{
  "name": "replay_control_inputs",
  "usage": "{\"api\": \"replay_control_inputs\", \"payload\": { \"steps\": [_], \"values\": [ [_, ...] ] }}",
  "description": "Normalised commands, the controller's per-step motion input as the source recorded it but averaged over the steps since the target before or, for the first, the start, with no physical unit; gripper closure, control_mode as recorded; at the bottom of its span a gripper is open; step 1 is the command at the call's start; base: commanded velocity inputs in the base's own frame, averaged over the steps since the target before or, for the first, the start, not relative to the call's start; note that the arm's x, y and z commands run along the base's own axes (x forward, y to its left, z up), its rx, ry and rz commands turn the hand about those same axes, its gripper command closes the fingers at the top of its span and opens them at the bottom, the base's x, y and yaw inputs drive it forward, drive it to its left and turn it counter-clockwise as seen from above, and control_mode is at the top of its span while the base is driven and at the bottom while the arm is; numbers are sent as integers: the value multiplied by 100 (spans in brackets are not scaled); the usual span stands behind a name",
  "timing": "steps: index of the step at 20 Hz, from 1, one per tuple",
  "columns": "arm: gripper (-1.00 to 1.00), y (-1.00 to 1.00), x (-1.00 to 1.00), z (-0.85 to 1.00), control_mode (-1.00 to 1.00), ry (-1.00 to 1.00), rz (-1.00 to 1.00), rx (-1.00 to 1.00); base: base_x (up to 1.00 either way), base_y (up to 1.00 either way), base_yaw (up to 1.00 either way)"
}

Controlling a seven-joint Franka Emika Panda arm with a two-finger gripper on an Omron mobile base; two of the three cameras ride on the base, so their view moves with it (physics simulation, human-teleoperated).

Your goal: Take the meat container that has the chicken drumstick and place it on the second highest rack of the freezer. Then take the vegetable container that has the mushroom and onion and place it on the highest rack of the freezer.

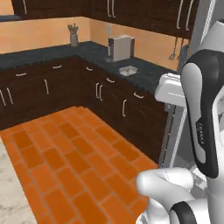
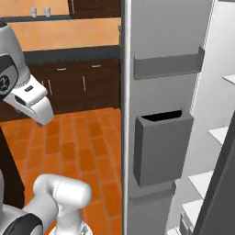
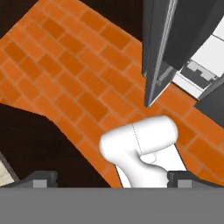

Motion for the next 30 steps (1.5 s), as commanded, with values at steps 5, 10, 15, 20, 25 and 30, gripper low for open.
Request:
{"api": "replay_control_inputs", "payload": {
  "steps": [5, 10, 15, 20, 25, 30],
  "values": [
    [-100, 0, 0, 0, 100, 0, 0, 0, 42, 17, 75],
    [-100, 0, 0, 0, 100, 0, 0, 0, 100, 28, 23],
    [-100, 0, 0, 0, 100, 0, 0, 0, 100, 23, -22],
    [-100, 0, 0, 0, 100, 0, 0, 0, 100, 9, -37],
    [-100, 0, 0, 0, 100, 0, 0, 0, 100, 4, -43],
    [-100, 0, 0, 0, 100, 0, 0, 0, 100, 0, -42]
  ]
}}
